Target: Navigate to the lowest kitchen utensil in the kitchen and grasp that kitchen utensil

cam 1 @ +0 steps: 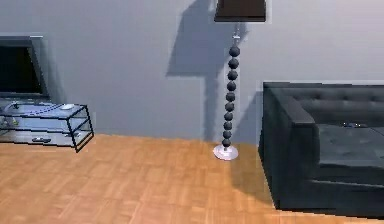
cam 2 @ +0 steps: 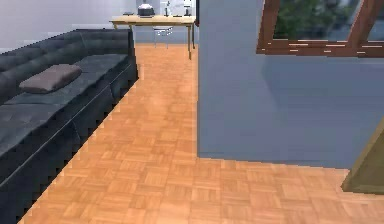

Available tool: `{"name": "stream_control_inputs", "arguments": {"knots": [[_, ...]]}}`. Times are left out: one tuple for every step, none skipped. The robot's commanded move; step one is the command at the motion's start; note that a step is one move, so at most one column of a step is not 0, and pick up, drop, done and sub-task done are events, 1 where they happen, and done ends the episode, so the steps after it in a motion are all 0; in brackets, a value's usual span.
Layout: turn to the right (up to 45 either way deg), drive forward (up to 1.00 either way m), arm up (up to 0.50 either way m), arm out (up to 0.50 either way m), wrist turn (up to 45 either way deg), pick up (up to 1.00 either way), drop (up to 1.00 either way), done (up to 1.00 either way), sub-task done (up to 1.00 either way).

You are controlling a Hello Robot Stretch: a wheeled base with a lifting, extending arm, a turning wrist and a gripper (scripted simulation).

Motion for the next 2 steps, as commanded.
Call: {"name": "stream_control_inputs", "arguments": {"knots": [[-6.0, 0.00, 0.00, 0.00, 0.0, 0.00, 0.00, 0.00, 0.00], [0.0, 0.35, 0.00, 0.00, 0.0, 0.00, 0.00, 0.00, 0.00]]}}
